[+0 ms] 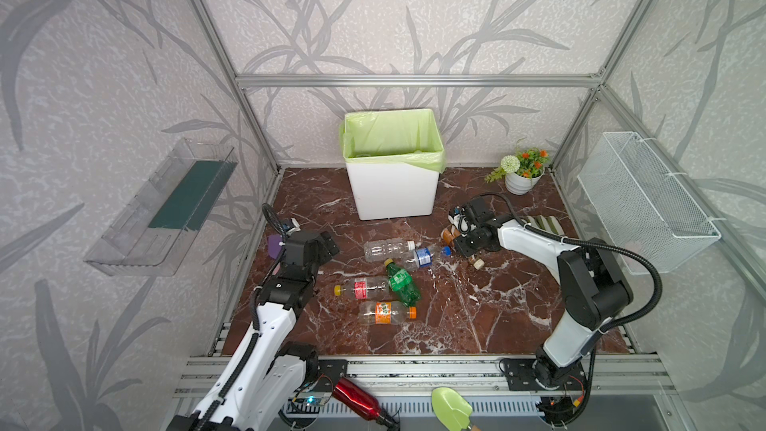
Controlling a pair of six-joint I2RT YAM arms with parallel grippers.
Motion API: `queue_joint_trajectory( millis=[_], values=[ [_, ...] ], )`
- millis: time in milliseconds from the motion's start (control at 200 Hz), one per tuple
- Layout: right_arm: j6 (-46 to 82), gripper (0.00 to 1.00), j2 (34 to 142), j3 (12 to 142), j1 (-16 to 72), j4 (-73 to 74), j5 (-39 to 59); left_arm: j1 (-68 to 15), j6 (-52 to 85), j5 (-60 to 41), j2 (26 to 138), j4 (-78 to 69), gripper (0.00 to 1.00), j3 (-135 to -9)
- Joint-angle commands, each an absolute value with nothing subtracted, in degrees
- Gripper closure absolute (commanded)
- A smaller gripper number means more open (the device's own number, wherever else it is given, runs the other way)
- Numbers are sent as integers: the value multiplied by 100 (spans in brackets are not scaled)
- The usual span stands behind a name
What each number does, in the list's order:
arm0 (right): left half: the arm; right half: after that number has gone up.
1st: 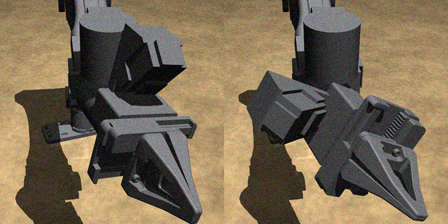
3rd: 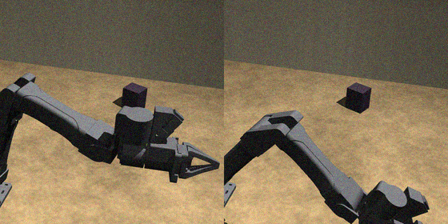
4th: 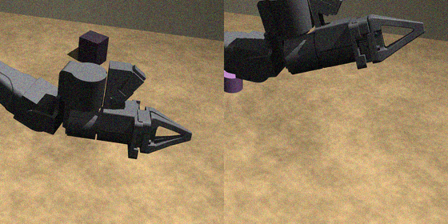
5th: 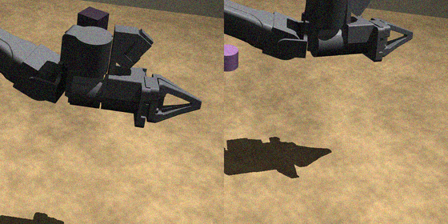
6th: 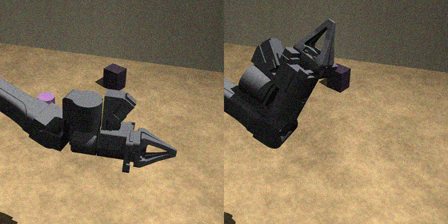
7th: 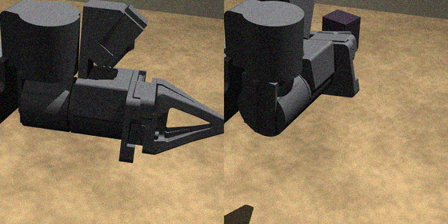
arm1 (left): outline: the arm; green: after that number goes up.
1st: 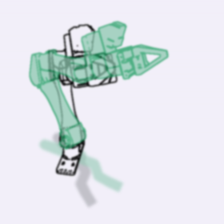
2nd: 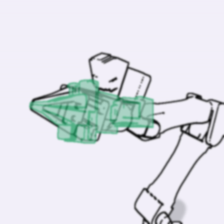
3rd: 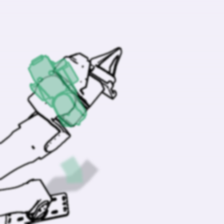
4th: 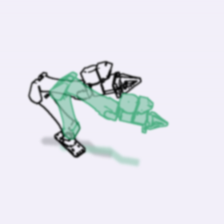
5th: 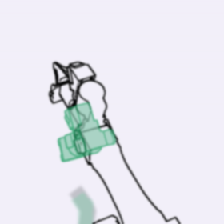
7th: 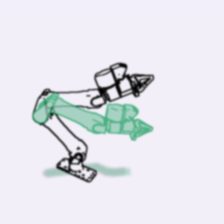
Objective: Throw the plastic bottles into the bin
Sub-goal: 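Close the right gripper on the Nescafe bottle and lift it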
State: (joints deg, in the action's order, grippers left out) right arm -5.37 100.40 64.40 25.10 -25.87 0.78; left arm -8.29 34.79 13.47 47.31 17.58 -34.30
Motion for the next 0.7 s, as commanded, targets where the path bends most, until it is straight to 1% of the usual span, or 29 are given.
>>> queue_joint_trajectory(
  millis=[0, 75, 160, 325, 580, 695],
  values=[
    [-586, 41, 10271, 6643, 2496, -3124, -35, -791, 3634, 1389, 4644, 1741, 1, -3338],
    [-619, 29, 10336, 6744, 2491, -3215, -128, -797, 3662, 1380, 4638, 1710, 1, -3296],
    [-672, 24, 10374, 6851, 2504, -3233, -154, -794, 3665, 1380, 4654, 1686, 1, -3278],
    [-855, 24, 10608, 7236, 2544, -3319, -269, -793, 3669, 1354, 4711, 1661, 1, -3287],
    [-1208, 23, 11285, 8063, 2507, -3794, -522, -782, 3700, 1389, 4612, 1718, 1, -3213],
    [-1289, 26, 11548, 8287, 2464, -3897, -473, -781, 3691, 1449, 4544, 1753, 1, -3181]
  ],
)
